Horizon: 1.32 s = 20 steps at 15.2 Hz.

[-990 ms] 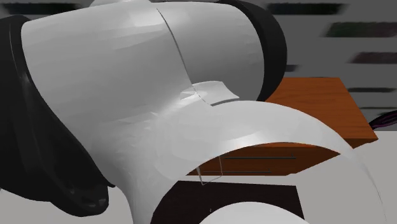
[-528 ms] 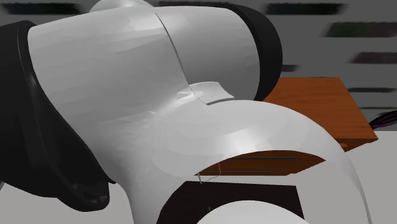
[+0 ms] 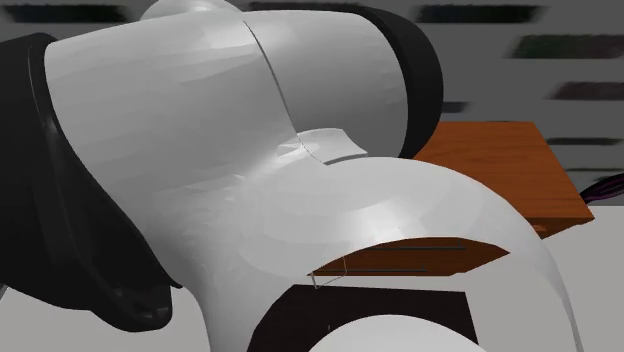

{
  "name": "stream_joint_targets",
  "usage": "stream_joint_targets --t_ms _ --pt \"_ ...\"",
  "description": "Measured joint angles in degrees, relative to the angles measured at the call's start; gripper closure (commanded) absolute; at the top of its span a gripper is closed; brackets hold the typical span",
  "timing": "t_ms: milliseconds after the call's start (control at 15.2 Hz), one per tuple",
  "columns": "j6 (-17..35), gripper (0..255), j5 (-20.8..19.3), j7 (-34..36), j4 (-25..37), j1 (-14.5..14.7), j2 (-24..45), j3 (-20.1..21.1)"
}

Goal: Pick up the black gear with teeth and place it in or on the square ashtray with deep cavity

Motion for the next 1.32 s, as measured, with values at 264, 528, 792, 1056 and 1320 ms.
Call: stream_joint_targets --t_ms 264,528,792,1056,1320 --pt "-0.2 255 0.1 -0.1 -0.2 -0.2 -0.4 0.3" --pt "-1.8 255 1.0 -1.3 -1.5 -2.0 -2.8 2.3" --pt "-3.8 255 2.3 -2.6 -2.8 -3.9 -5.6 4.8" --pt "-5.8 255 4.0 -4.3 -3.7 -6.1 -8.0 7.4" --pt "-8.0 255 5.9 -6.1 -4.4 -8.4 -10.5 10.2"
